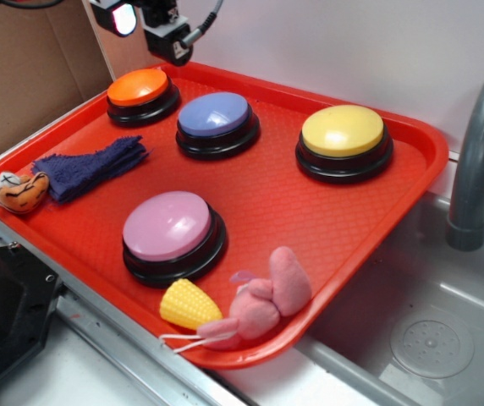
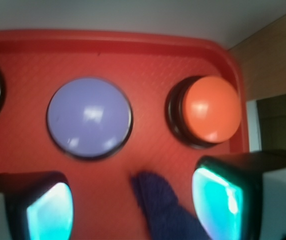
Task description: Push the purple button.
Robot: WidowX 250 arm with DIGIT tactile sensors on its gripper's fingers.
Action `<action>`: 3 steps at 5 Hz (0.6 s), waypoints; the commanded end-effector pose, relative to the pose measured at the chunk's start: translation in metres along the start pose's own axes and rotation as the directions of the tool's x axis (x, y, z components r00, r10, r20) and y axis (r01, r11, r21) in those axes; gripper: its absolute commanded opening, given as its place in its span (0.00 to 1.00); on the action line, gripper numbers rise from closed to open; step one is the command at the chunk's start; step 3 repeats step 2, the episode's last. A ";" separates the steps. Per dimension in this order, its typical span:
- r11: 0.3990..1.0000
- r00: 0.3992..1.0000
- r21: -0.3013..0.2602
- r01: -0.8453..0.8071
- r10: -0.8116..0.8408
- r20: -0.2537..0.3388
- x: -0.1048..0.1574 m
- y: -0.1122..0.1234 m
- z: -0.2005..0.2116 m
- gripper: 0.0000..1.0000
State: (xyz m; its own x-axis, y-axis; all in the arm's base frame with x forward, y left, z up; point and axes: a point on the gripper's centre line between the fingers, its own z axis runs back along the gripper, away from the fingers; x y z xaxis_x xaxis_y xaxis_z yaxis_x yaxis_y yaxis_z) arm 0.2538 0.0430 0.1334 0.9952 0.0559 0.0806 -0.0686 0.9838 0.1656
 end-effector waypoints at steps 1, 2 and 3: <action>1.000 0.999 0.018 -0.017 0.016 0.040 -0.006 0.004 0.027 1.00; 1.000 0.998 0.023 -0.021 0.019 0.063 -0.013 0.001 0.029 1.00; 1.000 0.998 0.023 -0.021 0.019 0.063 -0.013 0.001 0.029 1.00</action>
